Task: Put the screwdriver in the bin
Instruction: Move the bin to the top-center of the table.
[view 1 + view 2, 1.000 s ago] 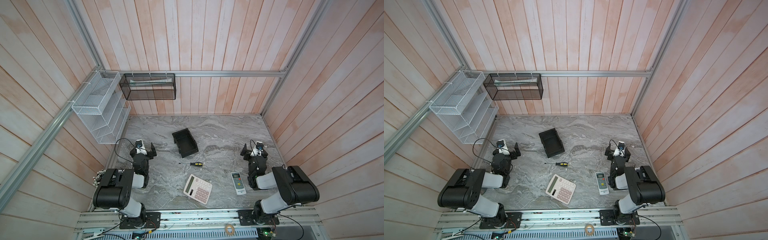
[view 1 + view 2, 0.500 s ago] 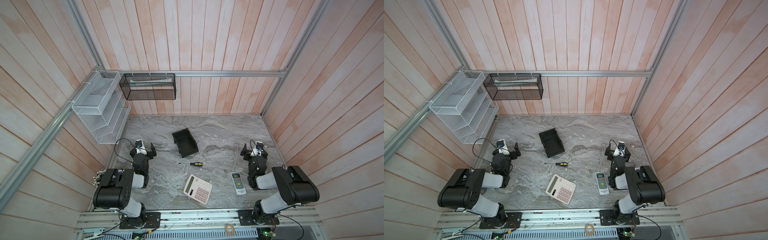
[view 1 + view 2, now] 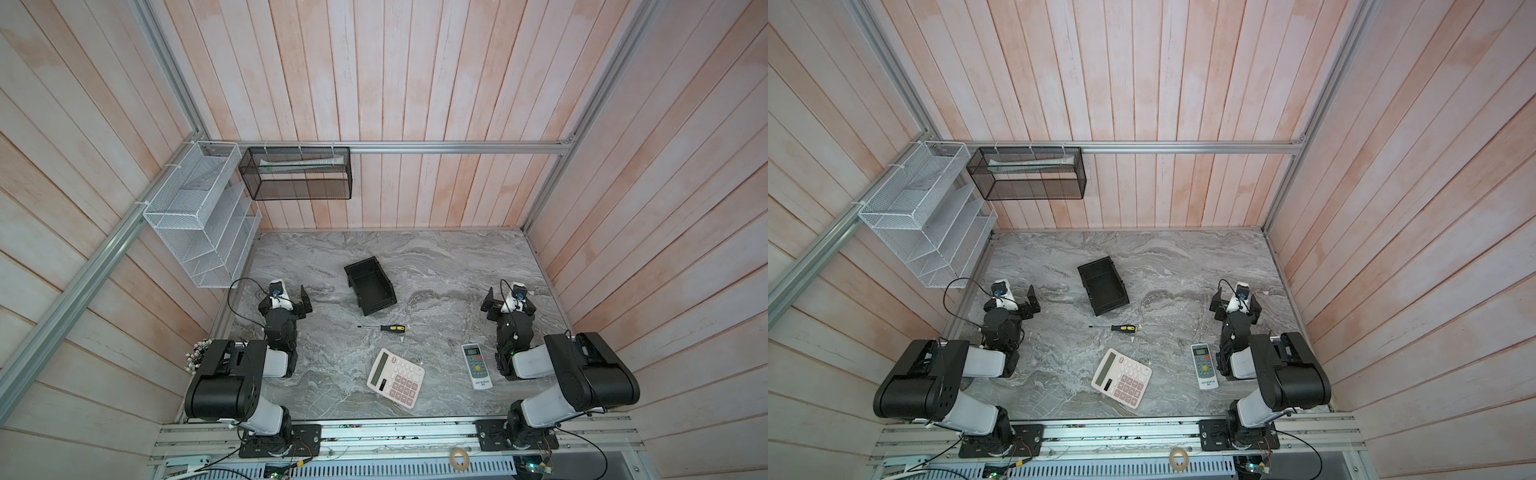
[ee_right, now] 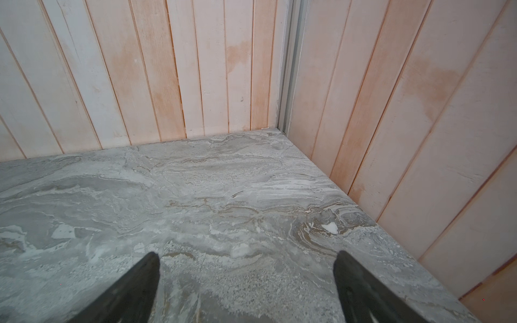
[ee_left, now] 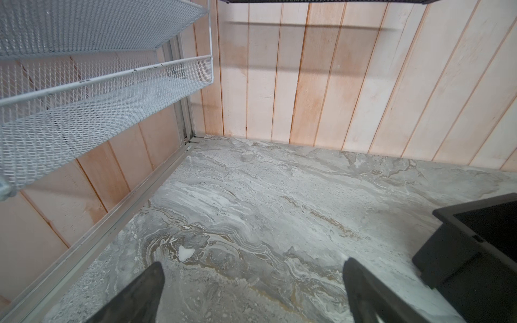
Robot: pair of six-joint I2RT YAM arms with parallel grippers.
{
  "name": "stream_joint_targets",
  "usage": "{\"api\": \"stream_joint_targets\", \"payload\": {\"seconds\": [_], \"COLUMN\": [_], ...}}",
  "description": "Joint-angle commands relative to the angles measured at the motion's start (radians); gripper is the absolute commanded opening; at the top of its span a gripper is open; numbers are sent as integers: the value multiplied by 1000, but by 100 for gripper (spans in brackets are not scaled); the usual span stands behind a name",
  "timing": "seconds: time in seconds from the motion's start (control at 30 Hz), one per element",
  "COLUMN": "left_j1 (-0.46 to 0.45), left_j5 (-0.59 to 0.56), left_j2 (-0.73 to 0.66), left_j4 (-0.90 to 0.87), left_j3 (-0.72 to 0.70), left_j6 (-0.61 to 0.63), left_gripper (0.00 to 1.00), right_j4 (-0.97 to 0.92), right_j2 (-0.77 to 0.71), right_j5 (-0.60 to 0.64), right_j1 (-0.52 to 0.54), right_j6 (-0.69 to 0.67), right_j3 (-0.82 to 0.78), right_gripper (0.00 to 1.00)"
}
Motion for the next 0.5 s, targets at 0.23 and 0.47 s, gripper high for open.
{"api": "stream_joint_targets", "payload": {"seconds": [0.23,0.47], "left_j1": [-293,-561], "left_j5": [-167,-225], "left_j2": [-282,-247], "left_j4": [-409,-708], "left_j3": [152,359], "left_j6": [79,68], "left_gripper": [100,100], "right_j4": [-272,-497], "right_j2": [-194,-373], "right_j5": [400,170], "right_j1": [115,117], "right_j6": [37,188], "right_j3": [104,121], "right_gripper": [98,98]}}
